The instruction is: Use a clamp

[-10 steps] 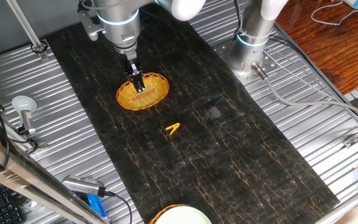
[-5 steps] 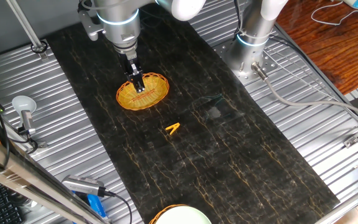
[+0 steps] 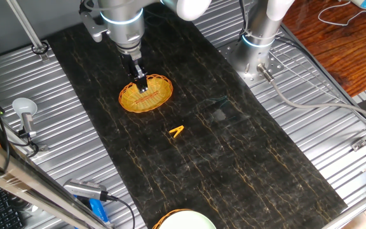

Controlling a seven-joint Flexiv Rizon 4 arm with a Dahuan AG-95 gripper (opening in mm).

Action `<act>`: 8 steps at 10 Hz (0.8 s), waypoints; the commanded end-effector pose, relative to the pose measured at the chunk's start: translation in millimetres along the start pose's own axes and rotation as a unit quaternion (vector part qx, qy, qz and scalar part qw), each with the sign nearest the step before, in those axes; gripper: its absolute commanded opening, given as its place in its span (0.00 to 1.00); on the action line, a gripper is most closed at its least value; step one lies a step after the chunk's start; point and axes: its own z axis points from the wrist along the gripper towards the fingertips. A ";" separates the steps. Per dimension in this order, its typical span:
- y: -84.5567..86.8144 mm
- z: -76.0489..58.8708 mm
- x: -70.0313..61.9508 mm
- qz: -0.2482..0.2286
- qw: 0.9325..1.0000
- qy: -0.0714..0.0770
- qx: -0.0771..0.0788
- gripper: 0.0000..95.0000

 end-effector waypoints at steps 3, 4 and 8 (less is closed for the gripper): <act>0.0 0.4 -1.0 -0.009 1.000 -0.004 0.019 0.00; 0.0 0.4 -1.0 -0.005 1.000 -0.003 0.020 0.00; 0.0 0.5 -0.9 0.005 1.000 0.001 0.019 0.00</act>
